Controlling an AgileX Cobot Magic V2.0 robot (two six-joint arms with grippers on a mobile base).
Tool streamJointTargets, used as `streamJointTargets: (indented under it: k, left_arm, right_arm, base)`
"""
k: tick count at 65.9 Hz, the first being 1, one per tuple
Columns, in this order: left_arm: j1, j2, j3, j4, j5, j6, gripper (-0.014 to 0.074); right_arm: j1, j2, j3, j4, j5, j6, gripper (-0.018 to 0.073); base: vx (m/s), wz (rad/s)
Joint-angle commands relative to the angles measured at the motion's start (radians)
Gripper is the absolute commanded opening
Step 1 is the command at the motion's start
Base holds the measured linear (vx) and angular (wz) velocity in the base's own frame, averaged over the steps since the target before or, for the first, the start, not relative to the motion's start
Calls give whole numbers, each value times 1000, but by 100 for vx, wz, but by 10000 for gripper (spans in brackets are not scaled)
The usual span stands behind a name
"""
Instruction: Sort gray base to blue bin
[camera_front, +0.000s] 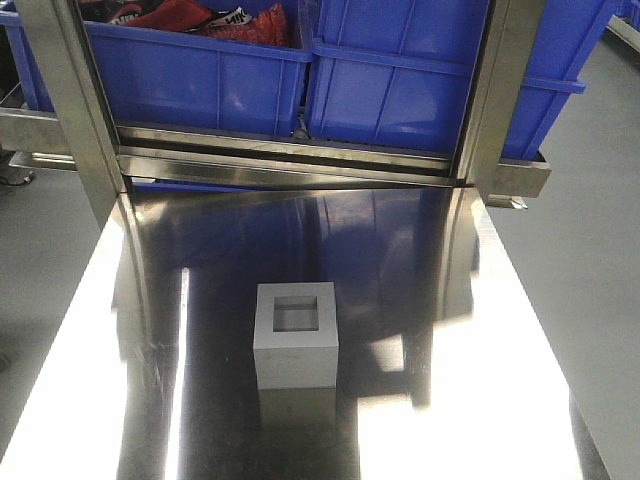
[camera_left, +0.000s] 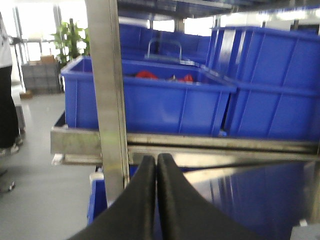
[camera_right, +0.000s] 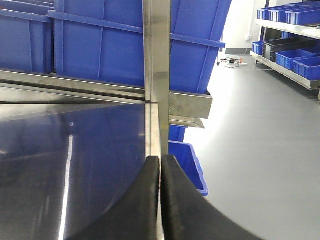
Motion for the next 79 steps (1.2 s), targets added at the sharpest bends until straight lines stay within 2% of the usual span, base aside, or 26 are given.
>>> streamJointTargets:
  k: [1, 8, 30, 39, 48, 67, 72, 79]
  left_arm:
    - [-3, 66, -47, -3, -16, 1, -6]
    - [-3, 96, -47, -3, 38, 1, -6]
    - [-3, 117, -47, -3, 27, 1, -1]
    - [-3, 117, -47, -3, 24, 1, 34]
    - [-3, 117, -47, -3, 33, 1, 127]
    - [-3, 117, -47, -3, 27, 1, 463]
    - [-3, 117, -47, -3, -9, 0, 503]
    - [-3, 117, -47, -13, -21, -3, 507]
  right_arm:
    - [-4, -12, 15, -6, -74, -6, -9]
    - [-4, -12, 15, -6, -74, -6, -9]
    - [-4, -12, 15, -6, -74, -6, -9]
    - [-4, -12, 15, -6, -74, -6, -9]
    - [-4, -12, 15, -6, -74, -6, -9]
    - [-4, -12, 15, -6, -74, -6, -9]
    - [-4, -12, 15, -6, -74, -6, -9]
    - [-4, -12, 15, -6, -74, -6, -9]
  base:
    - [0, 0]
    - [0, 0]
    - [0, 0]
    - [0, 0]
    - [0, 0]
    - [0, 0]
    - [0, 0]
    - [0, 0]
